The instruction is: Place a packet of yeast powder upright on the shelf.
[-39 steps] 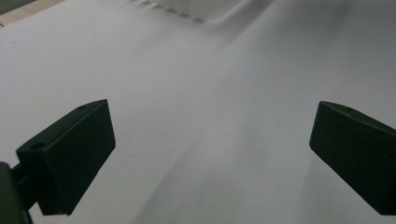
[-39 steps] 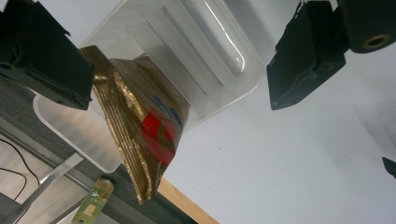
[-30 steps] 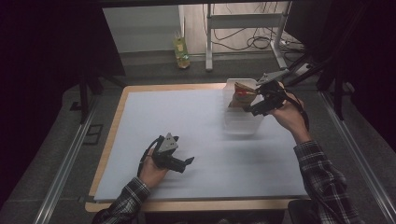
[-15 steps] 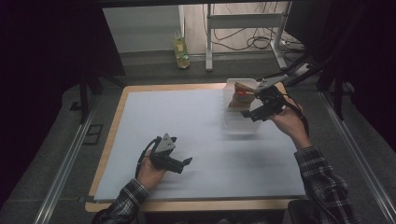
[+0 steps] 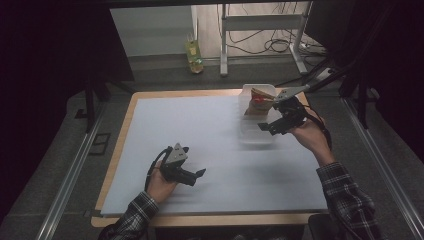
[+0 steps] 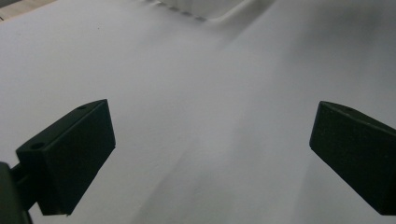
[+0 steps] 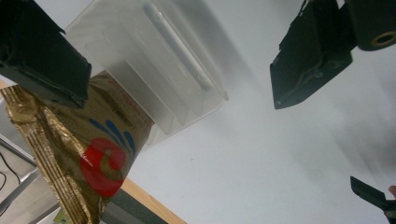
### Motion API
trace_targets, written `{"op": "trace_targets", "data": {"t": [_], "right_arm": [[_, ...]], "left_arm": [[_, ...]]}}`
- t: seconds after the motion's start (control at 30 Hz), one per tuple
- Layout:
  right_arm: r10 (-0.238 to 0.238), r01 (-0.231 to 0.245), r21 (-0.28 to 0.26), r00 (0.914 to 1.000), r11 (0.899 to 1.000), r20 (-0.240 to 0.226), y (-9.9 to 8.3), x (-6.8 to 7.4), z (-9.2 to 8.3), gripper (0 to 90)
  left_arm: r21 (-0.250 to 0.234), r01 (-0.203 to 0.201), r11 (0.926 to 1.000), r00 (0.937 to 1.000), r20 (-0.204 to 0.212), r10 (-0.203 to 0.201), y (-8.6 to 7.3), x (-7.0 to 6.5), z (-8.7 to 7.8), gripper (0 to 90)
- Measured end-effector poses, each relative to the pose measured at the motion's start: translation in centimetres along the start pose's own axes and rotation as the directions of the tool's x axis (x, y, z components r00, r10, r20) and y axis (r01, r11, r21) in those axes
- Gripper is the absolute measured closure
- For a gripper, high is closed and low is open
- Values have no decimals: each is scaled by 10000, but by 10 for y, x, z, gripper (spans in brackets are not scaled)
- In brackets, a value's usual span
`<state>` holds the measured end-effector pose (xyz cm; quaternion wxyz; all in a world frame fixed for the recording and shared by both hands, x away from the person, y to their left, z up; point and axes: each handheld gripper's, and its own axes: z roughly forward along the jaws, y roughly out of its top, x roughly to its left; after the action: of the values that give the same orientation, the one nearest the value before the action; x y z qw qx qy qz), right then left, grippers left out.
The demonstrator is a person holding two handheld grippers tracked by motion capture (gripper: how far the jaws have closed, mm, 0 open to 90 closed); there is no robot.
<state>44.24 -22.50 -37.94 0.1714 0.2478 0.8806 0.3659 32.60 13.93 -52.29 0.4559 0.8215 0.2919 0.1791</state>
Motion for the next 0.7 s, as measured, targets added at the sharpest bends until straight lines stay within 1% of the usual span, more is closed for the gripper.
{"op": "trace_targets", "data": {"t": [0.2,0.43,0.7], "right_arm": [[-74,73,-160,10000,9998,-63,-3,6,-6,35],[19,-22,-208,9999,9998,-128,-10,12,-11,13],[78,-86,-430,9998,9990,-177,-19,19,-16,4]], "left_arm": [[8,3,10000,10000,31,-3,0,0,0,4],[6,-19,10000,10000,85,19,0,0,1,4],[16,-34,10000,10000,60,34,0,0,1,4]]}}
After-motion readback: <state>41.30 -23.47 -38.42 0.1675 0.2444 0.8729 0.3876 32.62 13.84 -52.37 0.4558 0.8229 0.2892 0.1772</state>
